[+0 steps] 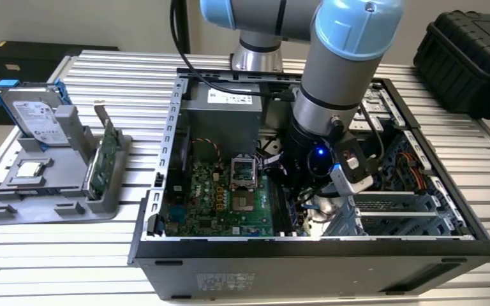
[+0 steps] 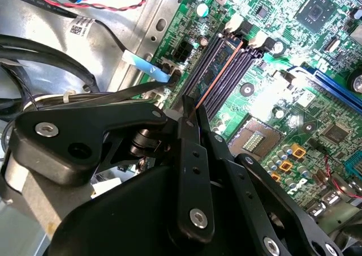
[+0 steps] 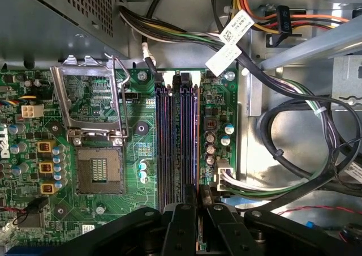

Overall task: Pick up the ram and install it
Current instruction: 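Insert the ram into the slot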

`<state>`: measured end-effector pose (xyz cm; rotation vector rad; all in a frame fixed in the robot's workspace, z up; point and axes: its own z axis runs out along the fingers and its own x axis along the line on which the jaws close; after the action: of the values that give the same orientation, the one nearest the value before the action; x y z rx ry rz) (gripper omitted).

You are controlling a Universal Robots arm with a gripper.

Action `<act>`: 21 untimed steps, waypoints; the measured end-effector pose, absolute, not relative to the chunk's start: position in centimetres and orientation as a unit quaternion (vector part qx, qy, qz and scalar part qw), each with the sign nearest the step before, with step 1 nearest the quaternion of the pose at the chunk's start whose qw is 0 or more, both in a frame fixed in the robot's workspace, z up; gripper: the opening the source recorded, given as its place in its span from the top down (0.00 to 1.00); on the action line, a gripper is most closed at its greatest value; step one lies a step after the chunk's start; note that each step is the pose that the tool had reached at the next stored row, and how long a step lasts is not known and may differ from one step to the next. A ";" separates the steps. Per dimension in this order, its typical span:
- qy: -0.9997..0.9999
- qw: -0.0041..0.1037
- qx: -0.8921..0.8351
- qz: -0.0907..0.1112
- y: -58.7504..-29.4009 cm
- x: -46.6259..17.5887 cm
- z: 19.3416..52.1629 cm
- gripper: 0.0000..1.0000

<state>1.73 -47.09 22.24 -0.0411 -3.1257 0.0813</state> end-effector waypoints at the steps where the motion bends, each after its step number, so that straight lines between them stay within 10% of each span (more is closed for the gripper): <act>1: -1.000 0.007 -0.013 0.026 -47.1 1.7 22.2 1.00; 21: -1.000 0.007 -0.010 0.026 -47.0 1.8 21.7 1.00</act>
<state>1.81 -47.00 21.75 -0.0321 -3.1261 0.0812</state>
